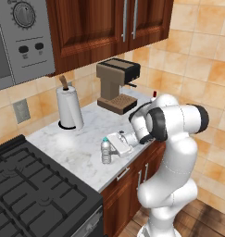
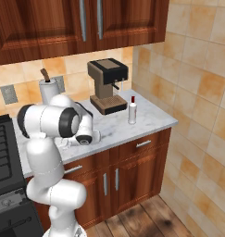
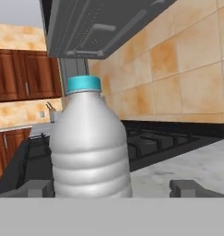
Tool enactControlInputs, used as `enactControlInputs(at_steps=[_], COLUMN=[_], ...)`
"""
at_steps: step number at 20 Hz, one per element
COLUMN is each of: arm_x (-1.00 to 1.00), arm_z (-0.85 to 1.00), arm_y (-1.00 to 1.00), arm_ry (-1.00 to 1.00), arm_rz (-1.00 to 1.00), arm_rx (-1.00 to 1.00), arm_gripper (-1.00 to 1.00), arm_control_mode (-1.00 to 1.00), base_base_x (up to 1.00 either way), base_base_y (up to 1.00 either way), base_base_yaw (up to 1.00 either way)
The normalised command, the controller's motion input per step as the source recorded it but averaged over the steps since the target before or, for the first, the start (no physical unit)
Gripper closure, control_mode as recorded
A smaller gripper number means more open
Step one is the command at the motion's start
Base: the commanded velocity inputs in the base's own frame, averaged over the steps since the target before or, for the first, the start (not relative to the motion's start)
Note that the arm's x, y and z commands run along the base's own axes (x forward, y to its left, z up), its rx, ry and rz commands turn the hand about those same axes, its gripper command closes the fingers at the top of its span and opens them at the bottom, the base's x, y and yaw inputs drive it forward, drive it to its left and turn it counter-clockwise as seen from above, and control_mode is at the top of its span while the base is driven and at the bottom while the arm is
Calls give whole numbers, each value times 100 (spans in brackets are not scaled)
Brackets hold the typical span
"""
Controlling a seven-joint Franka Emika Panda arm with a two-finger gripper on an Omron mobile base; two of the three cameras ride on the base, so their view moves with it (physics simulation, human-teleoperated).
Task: Place the drinks on the dining counter in a tight cluster.
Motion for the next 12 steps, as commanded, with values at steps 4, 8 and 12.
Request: enactControlInputs(at_steps=[4, 8, 12], arm_x=[-9, -3, 0], arm_z=[0, 0, 0], arm_y=[0, 7, 7], arm_ry=[-2, -2, 0], arm_rz=[0, 0, 0], arm_rx=[-5, -3, 0], arm_gripper=[-100, -100, -100], arm_control_mode=[-100, -100, -100], base_base_x=[0, 0, 0], base_base_y=[0, 0, 0], base_base_yaw=[0, 0, 0])
